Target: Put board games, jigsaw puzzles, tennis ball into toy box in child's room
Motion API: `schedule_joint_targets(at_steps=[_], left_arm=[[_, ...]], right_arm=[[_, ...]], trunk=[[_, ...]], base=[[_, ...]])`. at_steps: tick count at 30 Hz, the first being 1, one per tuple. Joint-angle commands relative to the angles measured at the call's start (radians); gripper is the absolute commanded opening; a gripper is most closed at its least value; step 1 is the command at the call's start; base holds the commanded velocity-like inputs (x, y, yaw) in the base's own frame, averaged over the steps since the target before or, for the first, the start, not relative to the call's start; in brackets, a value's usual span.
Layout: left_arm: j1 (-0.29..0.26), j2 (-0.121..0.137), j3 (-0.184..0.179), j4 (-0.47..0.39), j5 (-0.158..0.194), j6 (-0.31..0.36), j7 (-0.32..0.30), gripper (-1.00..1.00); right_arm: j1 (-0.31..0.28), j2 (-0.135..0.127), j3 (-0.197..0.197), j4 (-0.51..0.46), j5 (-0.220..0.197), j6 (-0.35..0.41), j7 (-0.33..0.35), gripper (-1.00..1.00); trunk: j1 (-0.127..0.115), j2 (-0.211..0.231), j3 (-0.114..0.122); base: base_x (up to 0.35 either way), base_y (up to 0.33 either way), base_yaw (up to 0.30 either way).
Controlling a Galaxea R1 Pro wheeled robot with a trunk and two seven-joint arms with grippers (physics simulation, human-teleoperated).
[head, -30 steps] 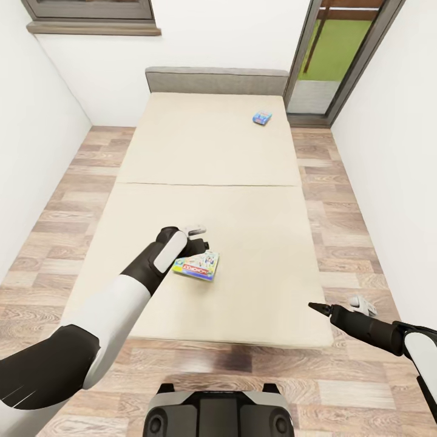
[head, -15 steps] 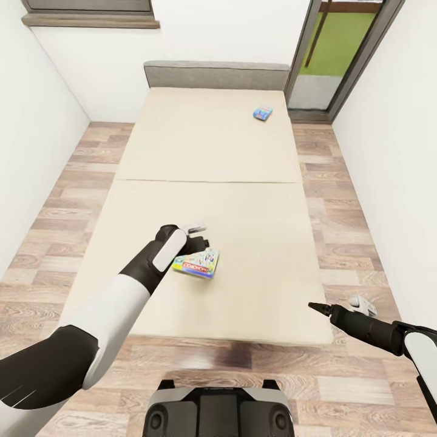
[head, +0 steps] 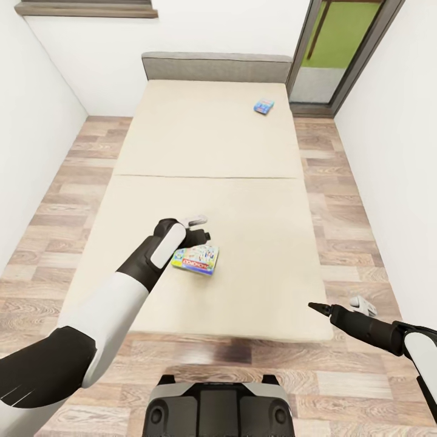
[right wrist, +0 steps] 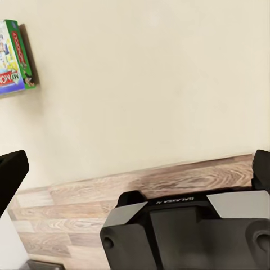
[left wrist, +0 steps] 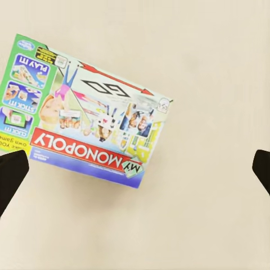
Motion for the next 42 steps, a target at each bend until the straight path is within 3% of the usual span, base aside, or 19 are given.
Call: schedule_joint_targets(at_steps=[1, 24, 37, 42], left_arm=[[-0.002, 0.001, -0.002, -0.002, 0.010, 0.001, 0.011, 1.00], [-0.121, -0.002, -0.002, 0.002, 0.011, 0.001, 0.022, 1.00], [-0.150, -0.006, -0.003, 0.022, 0.010, -0.005, 0.022, 1.00], [-0.156, -0.006, -0.003, 0.044, -0.006, -0.008, 0.021, 1.00]], right_arm=[[-0.001, 0.000, -0.001, -0.001, -0.004, 0.005, -0.004, 1.00], [0.000, -0.002, -0.001, -0.001, -0.003, 0.005, -0.004, 1.00], [0.000, -0.002, -0.001, -0.001, -0.003, 0.005, -0.004, 1.00], [0.000, -0.002, -0.001, -0.001, -0.003, 0.005, -0.003, 1.00]], trunk=[[0.000, -0.002, -0.003], [0.000, -0.002, -0.039], [0.000, -0.002, -0.060], [0.000, -0.002, -0.068]], base=[[0.000, 0.000, 0.000], [0.000, 0.000, 0.000], [0.000, 0.000, 0.000], [0.000, 0.000, 0.000]])
